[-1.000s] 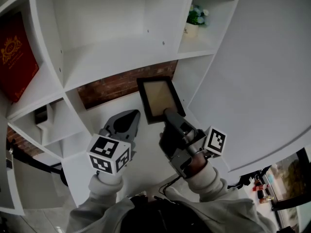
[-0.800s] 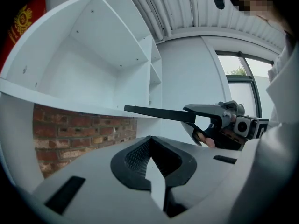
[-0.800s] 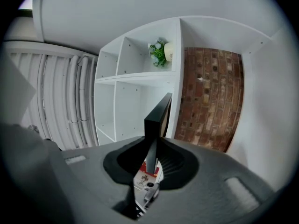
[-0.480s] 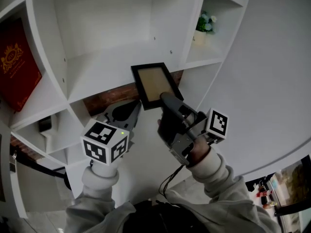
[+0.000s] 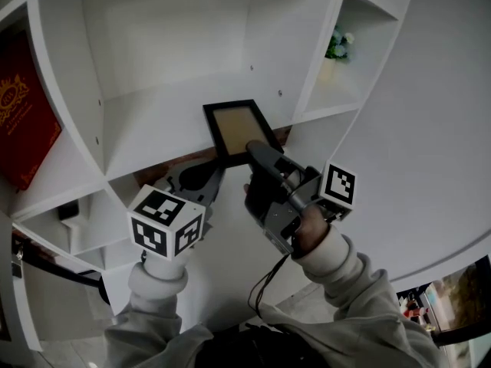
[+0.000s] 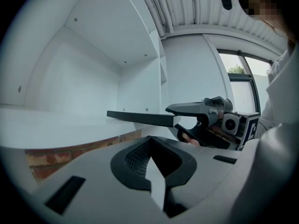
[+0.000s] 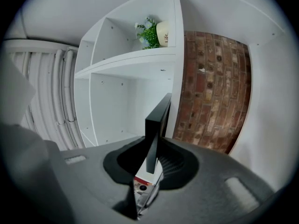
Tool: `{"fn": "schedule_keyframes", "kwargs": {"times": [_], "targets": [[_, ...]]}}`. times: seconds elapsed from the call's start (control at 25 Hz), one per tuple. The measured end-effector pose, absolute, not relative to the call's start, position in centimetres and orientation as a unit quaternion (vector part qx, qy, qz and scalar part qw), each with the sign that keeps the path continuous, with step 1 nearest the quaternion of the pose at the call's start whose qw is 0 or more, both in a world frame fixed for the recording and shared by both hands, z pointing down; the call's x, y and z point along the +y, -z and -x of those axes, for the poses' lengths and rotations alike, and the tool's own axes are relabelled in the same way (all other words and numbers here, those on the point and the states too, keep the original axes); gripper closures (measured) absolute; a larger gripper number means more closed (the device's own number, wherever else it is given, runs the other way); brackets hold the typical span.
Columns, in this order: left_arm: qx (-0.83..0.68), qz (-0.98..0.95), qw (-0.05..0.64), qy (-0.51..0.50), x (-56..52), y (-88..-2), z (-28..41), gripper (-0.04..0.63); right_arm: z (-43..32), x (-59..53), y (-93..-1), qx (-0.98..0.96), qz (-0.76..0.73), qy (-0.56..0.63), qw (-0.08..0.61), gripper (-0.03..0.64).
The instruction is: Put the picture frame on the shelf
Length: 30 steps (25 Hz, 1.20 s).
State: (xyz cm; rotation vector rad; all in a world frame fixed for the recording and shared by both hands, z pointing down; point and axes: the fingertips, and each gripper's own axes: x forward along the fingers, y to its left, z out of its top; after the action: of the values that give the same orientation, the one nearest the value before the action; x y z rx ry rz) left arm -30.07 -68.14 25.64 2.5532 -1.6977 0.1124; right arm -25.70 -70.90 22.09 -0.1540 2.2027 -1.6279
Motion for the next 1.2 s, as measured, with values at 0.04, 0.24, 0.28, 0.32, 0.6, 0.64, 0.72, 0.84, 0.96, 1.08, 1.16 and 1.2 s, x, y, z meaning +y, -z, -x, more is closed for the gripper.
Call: {"fn": "schedule_keyframes", "kwargs": {"times": [0.04, 0.24, 0.28, 0.32, 0.6, 0.64, 0.72, 0.84, 0.96, 1.08, 1.16, 1.2], "targets": [[-0.552, -0.832, 0.037, -0.035, -68.4, -25.6, 30.2, 0.591, 26.0, -71.1, -22.0, 0.789, 0.058, 0.579, 0.197, 0.549], [-0.548, -0.835, 0.036, -0.030, -69.5, -25.7, 30.7, 0.591, 27.8, -72.6, -21.9, 0.787, 0.062, 0.585, 0.186, 0.549], [-0.547, -0.836, 0.037, -0.030, -69.7, -25.8, 30.9, 0.591, 28.2, -72.9, -21.9, 0.786, 0.063, 0.587, 0.183, 0.548], [-0.547, -0.836, 0.038, -0.029, -69.9, -25.9, 31.1, 0.591, 28.6, -73.2, -21.8, 0.784, 0.062, 0.590, 0.181, 0.548], [-0.548, -0.835, 0.038, -0.022, -70.1, -26.3, 32.1, 0.591, 29.2, -73.9, -21.8, 0.774, 0.063, 0.603, 0.182, 0.548], [-0.548, -0.835, 0.038, -0.023, -70.1, -26.4, 32.2, 0.591, 29.2, -73.9, -21.7, 0.774, 0.062, 0.604, 0.183, 0.548], [-0.548, -0.835, 0.037, -0.022, -70.1, -26.5, 32.3, 0.591, 29.2, -73.9, -21.7, 0.773, 0.062, 0.605, 0.181, 0.546], [-0.546, -0.837, 0.033, -0.021, -70.1, -26.4, 32.2, 0.591, 29.2, -73.9, -21.8, 0.770, 0.067, 0.609, 0.178, 0.546], [-0.543, -0.839, 0.031, -0.022, -70.1, -26.4, 32.0, 0.591, 29.2, -73.9, -21.8, 0.768, 0.068, 0.612, 0.177, 0.545], [-0.542, -0.839, 0.032, -0.020, -70.0, -26.6, 31.9, 0.591, 29.1, -74.0, -22.0, 0.766, 0.071, 0.613, 0.179, 0.545], [-0.543, -0.839, 0.033, -0.019, -69.9, -26.7, 32.0, 0.591, 29.1, -74.0, -22.0, 0.765, 0.072, 0.614, 0.179, 0.545], [-0.543, -0.839, 0.032, -0.020, -69.8, -26.7, 32.1, 0.591, 29.1, -74.0, -22.0, 0.765, 0.072, 0.614, 0.179, 0.545]]}}
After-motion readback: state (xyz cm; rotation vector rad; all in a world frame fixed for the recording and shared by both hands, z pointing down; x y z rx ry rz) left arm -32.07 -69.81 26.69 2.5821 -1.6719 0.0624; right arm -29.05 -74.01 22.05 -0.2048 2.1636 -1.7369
